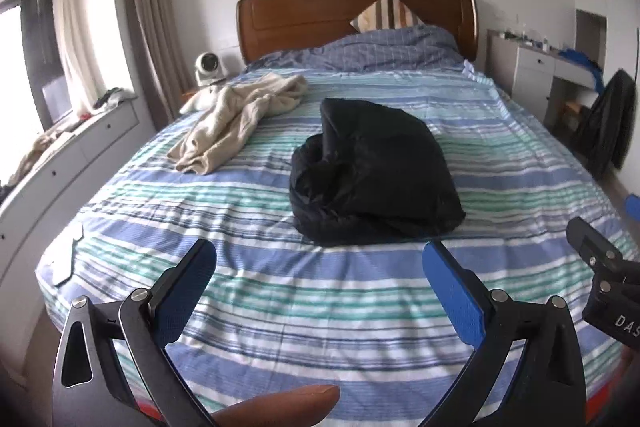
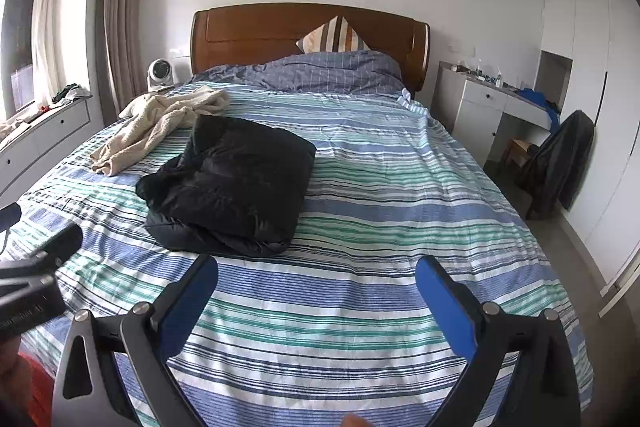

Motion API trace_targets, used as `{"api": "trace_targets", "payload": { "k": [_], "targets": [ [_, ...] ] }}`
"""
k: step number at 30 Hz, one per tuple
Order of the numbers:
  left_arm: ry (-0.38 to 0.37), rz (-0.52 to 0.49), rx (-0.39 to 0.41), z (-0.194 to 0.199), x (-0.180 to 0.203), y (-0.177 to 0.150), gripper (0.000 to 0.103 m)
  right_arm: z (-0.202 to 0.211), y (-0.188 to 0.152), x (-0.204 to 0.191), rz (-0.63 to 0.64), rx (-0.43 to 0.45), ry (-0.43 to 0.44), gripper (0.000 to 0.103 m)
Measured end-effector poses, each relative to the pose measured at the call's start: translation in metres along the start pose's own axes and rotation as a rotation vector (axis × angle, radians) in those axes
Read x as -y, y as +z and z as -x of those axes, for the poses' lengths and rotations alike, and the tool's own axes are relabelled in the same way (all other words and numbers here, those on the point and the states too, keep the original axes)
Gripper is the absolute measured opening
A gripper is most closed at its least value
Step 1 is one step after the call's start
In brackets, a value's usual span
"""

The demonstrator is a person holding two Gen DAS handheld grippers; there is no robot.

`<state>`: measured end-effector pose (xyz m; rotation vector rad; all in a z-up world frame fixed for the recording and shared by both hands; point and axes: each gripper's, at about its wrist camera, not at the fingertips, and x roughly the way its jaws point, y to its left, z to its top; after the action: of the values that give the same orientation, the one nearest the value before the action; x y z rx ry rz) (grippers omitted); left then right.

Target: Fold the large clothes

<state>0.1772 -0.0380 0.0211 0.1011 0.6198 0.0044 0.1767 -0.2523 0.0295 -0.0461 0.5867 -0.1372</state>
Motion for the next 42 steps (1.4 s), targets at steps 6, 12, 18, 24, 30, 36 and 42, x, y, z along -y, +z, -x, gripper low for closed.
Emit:
{"api": "trace_targets", "payload": {
  "k": [6,12,18,24,30,36,42],
  "targets": [
    [-0.031,0.002,-0.016,0.007,0.0,-0.002,0.103,0.014,0.0,-0.007,0.019,-0.002,0.009,0.101],
    [-0.038,0.03,-0.034,0.005,-0.008,-0.002,0.103,0.016,-0.005,-0.01,0.034,-0.028,-0.006,0.101],
    [-0.041,0.048,-0.06,-0.001,-0.015,-0.006,0.103,0.02,-0.005,-0.013,0.048,-0.027,0.005,0.101],
    [-0.011,0.044,-0.091,-0.005,-0.017,-0.004,0.103,0.019,-0.004,-0.013,0.046,-0.035,0.017,0.101],
    [-0.013,0.056,-0.094,-0.005,-0.02,-0.003,0.103,0.018,-0.004,-0.01,0.038,-0.039,0.015,0.101],
    [-0.001,0.03,-0.088,-0.005,-0.016,-0.002,0.103,0.014,-0.003,-0.007,0.033,-0.047,0.01,0.101],
    [0.005,0.023,-0.087,-0.005,-0.014,-0.002,0.103,0.013,-0.004,-0.008,0.033,-0.051,0.012,0.101]
  ]
}}
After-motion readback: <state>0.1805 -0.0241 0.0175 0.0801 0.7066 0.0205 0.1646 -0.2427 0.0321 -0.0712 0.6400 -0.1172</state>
